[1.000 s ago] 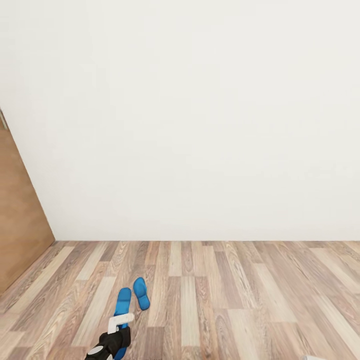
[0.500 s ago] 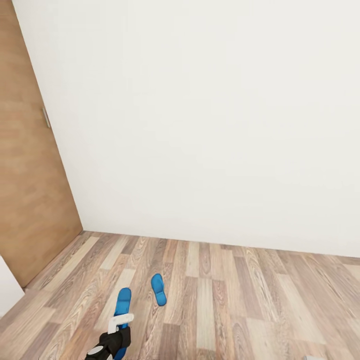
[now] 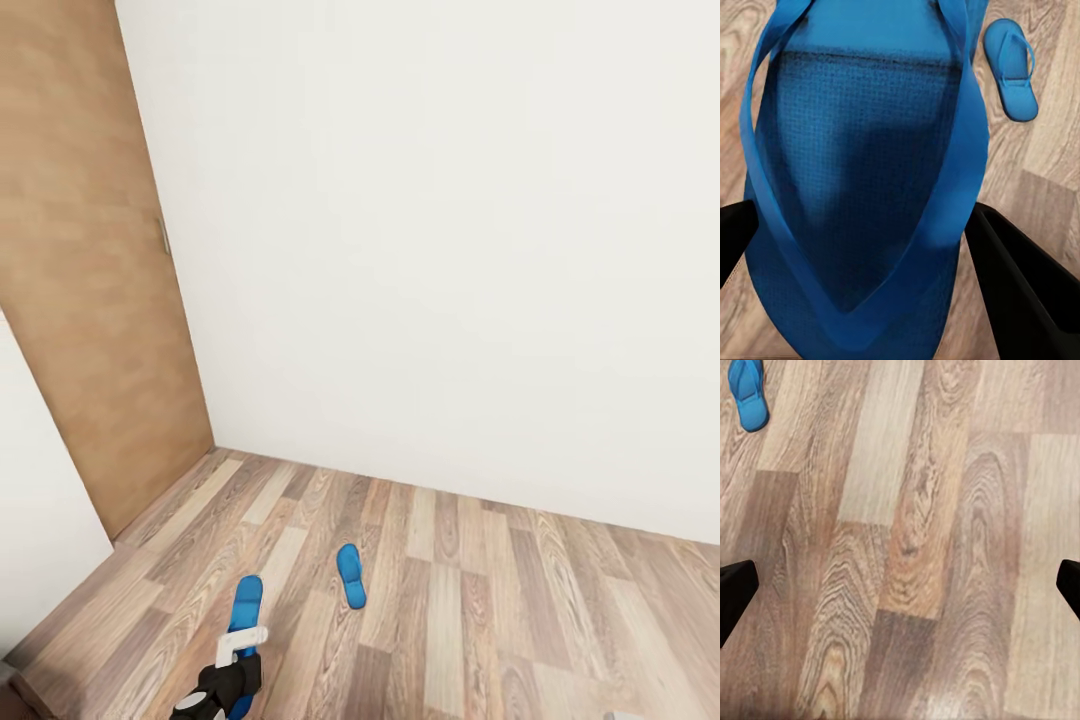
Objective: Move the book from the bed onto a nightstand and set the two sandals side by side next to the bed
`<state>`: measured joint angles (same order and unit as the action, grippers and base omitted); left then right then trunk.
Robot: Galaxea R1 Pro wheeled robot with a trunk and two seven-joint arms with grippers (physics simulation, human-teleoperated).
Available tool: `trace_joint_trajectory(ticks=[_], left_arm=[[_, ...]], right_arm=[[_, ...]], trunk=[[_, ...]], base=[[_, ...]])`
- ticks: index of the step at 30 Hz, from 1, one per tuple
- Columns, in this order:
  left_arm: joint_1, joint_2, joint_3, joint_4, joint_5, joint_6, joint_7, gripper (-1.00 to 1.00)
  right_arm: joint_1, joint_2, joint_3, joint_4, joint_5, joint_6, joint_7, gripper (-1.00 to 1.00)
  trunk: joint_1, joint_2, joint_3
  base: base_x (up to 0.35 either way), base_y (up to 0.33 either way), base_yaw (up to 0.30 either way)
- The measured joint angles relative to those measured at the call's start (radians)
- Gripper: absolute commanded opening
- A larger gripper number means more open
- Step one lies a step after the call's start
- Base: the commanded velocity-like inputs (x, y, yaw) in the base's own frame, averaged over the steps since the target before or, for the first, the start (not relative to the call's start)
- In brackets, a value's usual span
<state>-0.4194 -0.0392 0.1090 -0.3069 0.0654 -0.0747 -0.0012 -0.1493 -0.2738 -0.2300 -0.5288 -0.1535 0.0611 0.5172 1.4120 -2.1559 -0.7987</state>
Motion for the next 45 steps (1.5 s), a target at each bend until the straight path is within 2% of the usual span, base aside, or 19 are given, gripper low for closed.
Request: trace_joint_trajectory(ticks=[7, 9, 14, 18, 23, 33, 35, 39, 41, 45], left_arm=[[0.000, 0.000, -0.004, 0.003, -0.005, -0.033, -0.006, -1.00], [0.000, 0.001, -0.007, 0.003, -0.007, -0.047, -0.050, -1.00], [0.000, 0.013, -0.009, 0.003, -0.010, -0.058, -0.277, -1.00], [0.000, 0.026, -0.007, 0.004, -0.011, -0.062, -0.337, -1.00], [0.000, 0.026, -0.007, 0.005, -0.008, -0.089, -0.342, -1.00], [0.000, 0.023, -0.007, 0.005, -0.007, -0.095, -0.341, -1.00], [0.002, 0.034, 0.005, -0.006, 0.004, -0.083, -0.352, -1.00], [0.003, 0.023, 0.001, -0.009, 0.025, -0.062, -0.374, -1.00], [0.004, 0.011, -0.002, 0.003, 0.012, -0.069, -0.385, -1.00], [0.004, -0.001, -0.004, 0.021, -0.010, -0.091, -0.361, -1.00]], right_arm=[[0.000, 0.000, 0.000, 0.000, 0.000, 0.000, 0.000, 1.00], [0.000, 0.000, 0.000, 0.000, 0.000, 0.000, 0.000, 1.00], [0.000, -0.001, 0.000, 0.000, 0.000, 0.000, 0.000, 1.00], [0.000, -0.001, 0.000, 0.000, 0.000, 0.000, 0.000, 1.00], [0.000, -0.001, 0.000, 0.000, 0.000, 0.000, -0.003, 1.00], [0.001, -0.002, 0.000, 0.009, 0.004, -0.001, -0.004, 1.00], [-0.011, 0.000, 0.011, 0.020, -0.008, -0.011, 0.007, 1.00], [-0.033, 0.002, 0.034, 0.042, -0.031, -0.009, 0.029, 1.00], [-0.036, 0.003, 0.024, 0.031, -0.042, -0.006, 0.018, 1.00], [-0.030, 0.005, 0.002, 0.034, -0.019, -0.003, -0.004, 1.00]], trunk=[[0.000, 0.000, 0.000], [0.000, 0.000, 0.000], [0.000, 0.000, 0.000], [0.000, 0.000, 0.000], [0.000, 0.000, 0.000], [0.000, 0.000, 0.000], [0.000, 0.000, 0.000], [0.000, 0.000, 0.000], [0.000, 0.000, 0.000], [0.000, 0.000, 0.000]], base=[[0.000, 0.000, 0.290], [0.000, 0.000, 0.291], [0.000, 0.000, 0.291], [0.000, 0.000, 0.292], [0.000, 0.000, 0.209], [0.000, 0.000, 0.021], [0.000, 0.000, 0.000], [0.000, 0.000, 0.000], [0.000, 0.000, 0.000], [0.000, 0.000, 0.000]])
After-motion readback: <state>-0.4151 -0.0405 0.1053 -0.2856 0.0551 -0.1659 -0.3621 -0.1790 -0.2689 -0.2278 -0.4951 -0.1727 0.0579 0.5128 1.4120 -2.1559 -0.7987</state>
